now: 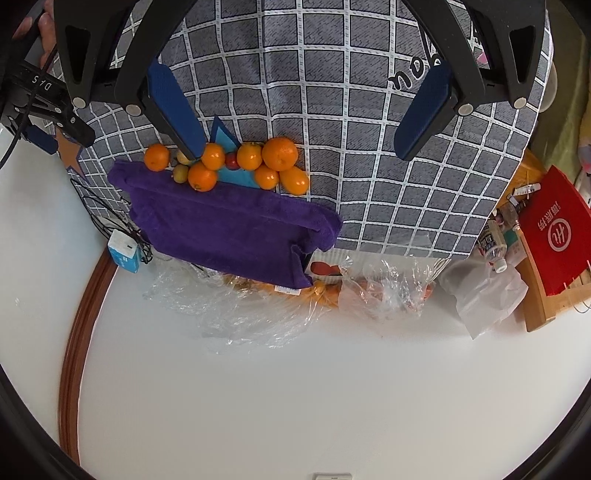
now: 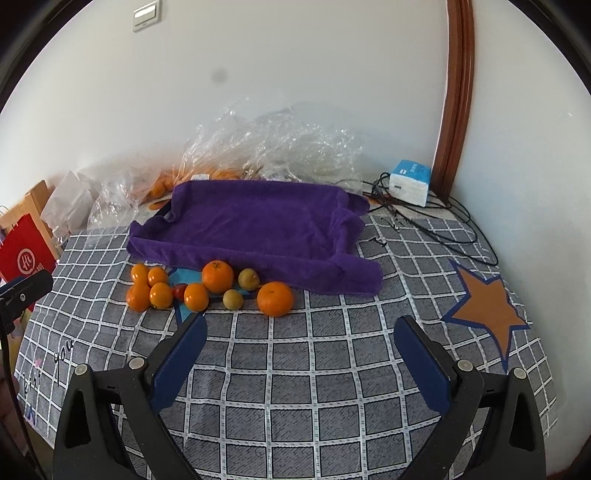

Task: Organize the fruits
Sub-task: 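Grasp a mandarin orange with the left tool while the right tool grasps another orange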

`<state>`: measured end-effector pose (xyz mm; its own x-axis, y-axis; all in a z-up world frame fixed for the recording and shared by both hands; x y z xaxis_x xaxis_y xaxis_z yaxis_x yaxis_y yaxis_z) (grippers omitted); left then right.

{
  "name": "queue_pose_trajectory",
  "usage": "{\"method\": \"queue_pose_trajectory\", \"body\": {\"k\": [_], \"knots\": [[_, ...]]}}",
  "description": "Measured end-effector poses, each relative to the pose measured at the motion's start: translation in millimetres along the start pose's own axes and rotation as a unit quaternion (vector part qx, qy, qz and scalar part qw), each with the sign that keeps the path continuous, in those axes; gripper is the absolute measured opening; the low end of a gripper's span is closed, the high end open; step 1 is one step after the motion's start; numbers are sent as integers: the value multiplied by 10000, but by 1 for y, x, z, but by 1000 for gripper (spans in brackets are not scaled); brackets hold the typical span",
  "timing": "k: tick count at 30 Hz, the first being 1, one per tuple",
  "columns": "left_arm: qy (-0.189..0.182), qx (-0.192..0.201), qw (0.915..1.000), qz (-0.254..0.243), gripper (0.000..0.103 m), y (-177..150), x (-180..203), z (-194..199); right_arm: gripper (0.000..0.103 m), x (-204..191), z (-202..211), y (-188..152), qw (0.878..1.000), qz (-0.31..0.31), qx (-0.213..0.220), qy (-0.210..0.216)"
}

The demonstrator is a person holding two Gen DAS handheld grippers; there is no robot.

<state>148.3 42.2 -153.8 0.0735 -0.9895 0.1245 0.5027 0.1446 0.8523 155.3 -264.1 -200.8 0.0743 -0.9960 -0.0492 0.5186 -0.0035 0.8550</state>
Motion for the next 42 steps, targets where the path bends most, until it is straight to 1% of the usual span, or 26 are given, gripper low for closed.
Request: {"method": "queue_pose_trajectory", "body": {"k": [3, 5, 7, 9, 10, 12, 15, 17, 18, 19, 23, 25, 28, 31, 32, 33, 34, 35, 36, 37, 38, 39, 41, 42], "knots": [[12, -11, 10000, -67, 100, -6, -2, -13, 98, -2, -19, -9, 9998, -77, -129, 151], [68, 12, 9999, -139, 100, -9, -4, -21, 98, -2, -31, -15, 9997, -93, -186, 158], [120, -71, 9997, -189, 99, -14, -5, -31, 94, 0, -45, -22, 9994, -108, -309, 121], [74, -222, 9996, -187, 95, -20, -7, -40, 88, 4, -56, -28, 9990, -175, -399, 91], [100, -286, 9993, -213, 94, -23, -9, -45, 87, 7, -61, -29, 9989, -230, -396, 67], [202, -289, 9990, -269, 94, -26, -15, -52, 86, 11, -69, -31, 9987, -351, -358, 62], [167, -456, 9983, -312, 94, -35, -20, -62, 73, 16, -81, -33, 9979, -461, -438, 81], [148, -545, 9981, -230, 94, -42, -25, -69, 67, 17, -90, -33, 9975, -491, -494, 94], [134, -590, 9980, -189, 94, -45, -27, -73, 63, 17, -94, -34, 9974, -491, -504, 123], [113, -629, 9978, -164, 94, -48, -29, -76, 62, 16, -98, -35, 9973, -494, -523, 162], [43, -747, 9971, -129, 94, -55, -29, -85, 62, 6, -108, -37, 9966, -468, -529, 414], [-61, -770, 9969, -129, 93, -55, -24, -89, 62, -2, -115, -38, 9962, -412, -552, 536], [-192, -846, 9961, -186, 93, -55, -13, -98, 62, -11, -129, -41, 9953, -311, -682, 612], [-254, -843, 9957, -292, 93, -56, -4, -107, 62, -18, -139, -43, 9945, -218, -744, 705], [-316, -901, 9949, -324, 93, -58, 0, -111, 60, -20, -141, -42, 9954, -104, -690, 658], [-363, -945, 9942, -356, 93, -59, 3, -115, 53, -23, -141, -42, 9958, 36, -656, 633], [-397, -945, 9941, -367, 89, -59, 6, -118, 45, -24, -141, -42, 9957, 125, -647, 650], [-405, -919, 9943, -363, 85, -59, 7, -120, 43, -26, -141, -42, 9956, 183, -627, 665], [-415, -902, 9945, -338, 83, -58, 9, -122, 43, -27, -140, -42, 9957, 206, -612, 664], [-472, -886, 9945, -292, 77, -58, 10, -123, 43, -27, -139, -43, 9958, 210, -602, 665], [-535, -887, 9943, -251, 67, -57, 12, -125, 42, -26, -138, -43, 9957, 193, -601, 679], [-599, -912, 9938, -205, 61, -58, 13, -127, 42, -25, -137, -43, 9956, 158, -604, 692], [-824, -957, 9919, -110, 41, -58, 17, -129, 42, -21, -133, -44, 9958, 73, -599, 684], [-917, -968, 9910, -108, 38, -58, 19, -129, 42, -18, -129, -44, 9959, 26, -594, 688]]}}
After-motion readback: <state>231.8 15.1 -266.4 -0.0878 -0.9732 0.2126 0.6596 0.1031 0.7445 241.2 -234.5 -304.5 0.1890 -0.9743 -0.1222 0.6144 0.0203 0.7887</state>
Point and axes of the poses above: each gripper's, at about its wrist camera, not at the fingertips, and z roughly against the way its jaws point, x to its right, y to its top, the point moved 9 cm from there along -z, roughly the way its jaws point, and after that the axes turned 10 degrees about x, right-handed, at the moved point
